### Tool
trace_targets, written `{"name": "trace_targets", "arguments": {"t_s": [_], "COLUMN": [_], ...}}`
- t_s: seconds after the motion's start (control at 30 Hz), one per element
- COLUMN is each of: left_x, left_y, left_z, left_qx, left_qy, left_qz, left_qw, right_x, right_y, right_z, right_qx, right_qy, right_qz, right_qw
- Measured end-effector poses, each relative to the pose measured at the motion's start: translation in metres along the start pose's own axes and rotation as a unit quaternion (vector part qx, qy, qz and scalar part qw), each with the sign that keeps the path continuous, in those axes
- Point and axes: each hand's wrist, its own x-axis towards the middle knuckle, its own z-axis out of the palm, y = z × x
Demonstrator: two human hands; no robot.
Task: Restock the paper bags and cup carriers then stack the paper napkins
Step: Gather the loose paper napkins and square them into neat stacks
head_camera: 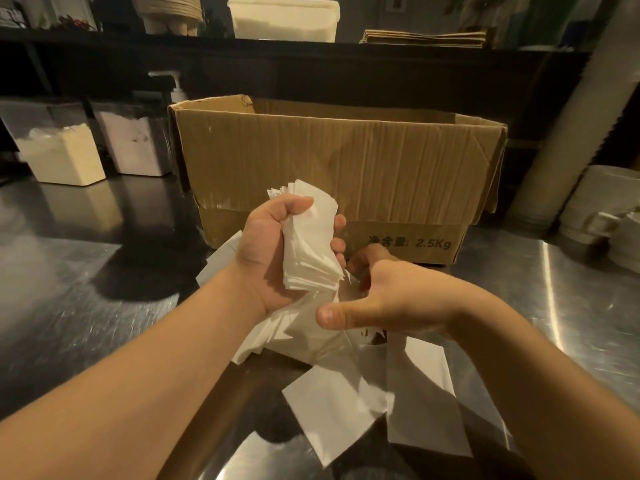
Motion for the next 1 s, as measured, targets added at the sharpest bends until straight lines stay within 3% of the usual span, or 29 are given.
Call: {"name": "trace_targets", "arguments": {"t_s": [0.07, 0.23, 0.4, 0.47, 0.53, 0.6, 0.67, 0.83, 1.0], "left_x": [0.000, 0.000, -0.001, -0.001, 0.000, 0.002, 0.002, 0.000, -0.001], "left_y": [0.000, 0.001, 0.002, 0.002, 0.003, 0.002, 0.000, -0.006, -0.008], "left_z": [-0.001, -0.002, -0.001, -0.002, -0.003, -0.004, -0.003, 0.002, 0.008], "left_qx": [0.000, -0.016, -0.014, -0.010, -0.004, 0.017, 0.041, 0.136, 0.106], "left_qy": [0.001, -0.001, -0.004, 0.003, 0.000, -0.016, -0.015, 0.001, -0.015], "left_qz": [0.000, -0.001, 0.000, 0.003, 0.004, 0.001, -0.005, -0.011, -0.021], "left_qw": [1.000, 1.000, 1.000, 1.000, 1.000, 1.000, 0.999, 0.991, 0.994], "right_x": [-0.001, 0.002, 0.001, -0.005, -0.017, -0.027, -0.029, -0.018, -0.010], "right_y": [-0.004, -0.006, 0.009, 0.015, 0.021, 0.023, 0.021, 0.007, -0.001], "right_z": [0.005, 0.006, -0.024, -0.034, -0.043, -0.048, -0.045, -0.028, -0.010], "right_qx": [-0.037, -0.116, 0.001, 0.120, 0.229, 0.278, 0.294, 0.258, 0.277], "right_qy": [-0.006, 0.094, 0.174, 0.151, 0.064, -0.054, -0.088, 0.117, 0.196], "right_qz": [0.005, 0.048, 0.043, 0.003, -0.083, -0.181, -0.233, -0.209, -0.154], "right_qw": [0.999, 0.988, 0.984, 0.981, 0.968, 0.942, 0.923, 0.936, 0.928]}}
